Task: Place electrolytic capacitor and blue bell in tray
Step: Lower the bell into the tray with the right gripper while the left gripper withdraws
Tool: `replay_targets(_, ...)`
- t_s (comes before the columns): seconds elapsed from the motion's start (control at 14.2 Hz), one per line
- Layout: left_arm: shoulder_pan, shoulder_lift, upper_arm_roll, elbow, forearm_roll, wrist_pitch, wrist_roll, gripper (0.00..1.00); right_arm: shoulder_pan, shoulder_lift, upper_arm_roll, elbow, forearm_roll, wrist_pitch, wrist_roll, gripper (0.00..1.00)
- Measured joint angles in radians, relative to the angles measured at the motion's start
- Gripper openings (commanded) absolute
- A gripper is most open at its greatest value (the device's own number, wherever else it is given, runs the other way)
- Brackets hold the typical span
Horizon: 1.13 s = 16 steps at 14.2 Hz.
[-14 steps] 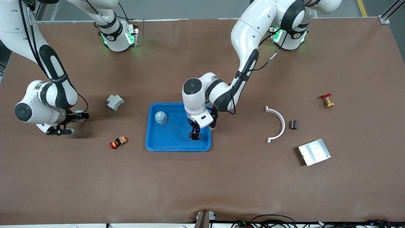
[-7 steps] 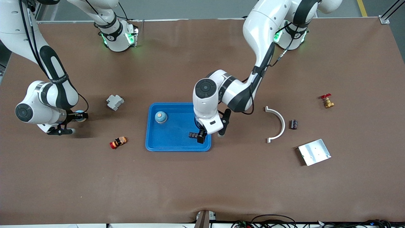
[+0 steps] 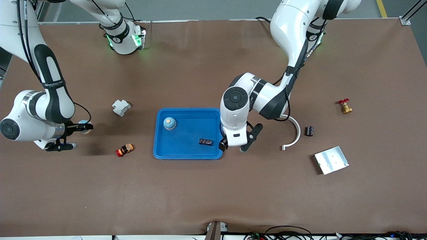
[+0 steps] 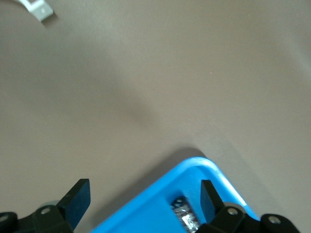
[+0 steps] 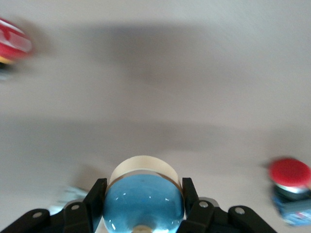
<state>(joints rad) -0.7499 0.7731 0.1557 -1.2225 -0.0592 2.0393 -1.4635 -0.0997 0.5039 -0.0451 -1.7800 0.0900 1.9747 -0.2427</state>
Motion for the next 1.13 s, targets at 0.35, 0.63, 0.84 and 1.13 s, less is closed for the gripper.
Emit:
replay_targets(0.35,0.048,-0.085,0.0,-0.074,-0.002,-0.046,0.503,1.0,0.221,0.05,0.019,0.192,0.133,-0.062,0.342,0.0)
replay_targets(0.63,0.11,-0.143,0.0,-0.095,-0.002,-0.098,0.748,1.0,0.387,0.196,0.024,0.34,0.143,-0.046,0.647,0.0)
replay_targets(0.84,0.141,-0.187,0.0,-0.154,-0.002,-0.101,0.909,1.0,0.446,0.264,0.024,0.371,0.143,-0.002,0.731,0.0)
replay_targets(1.13,0.217,-0.294,0.001,-0.298,-0.002,-0.046,1.134,1.0,0.449,0.289,0.052,0.382,0.143,0.014,0.785,0.0)
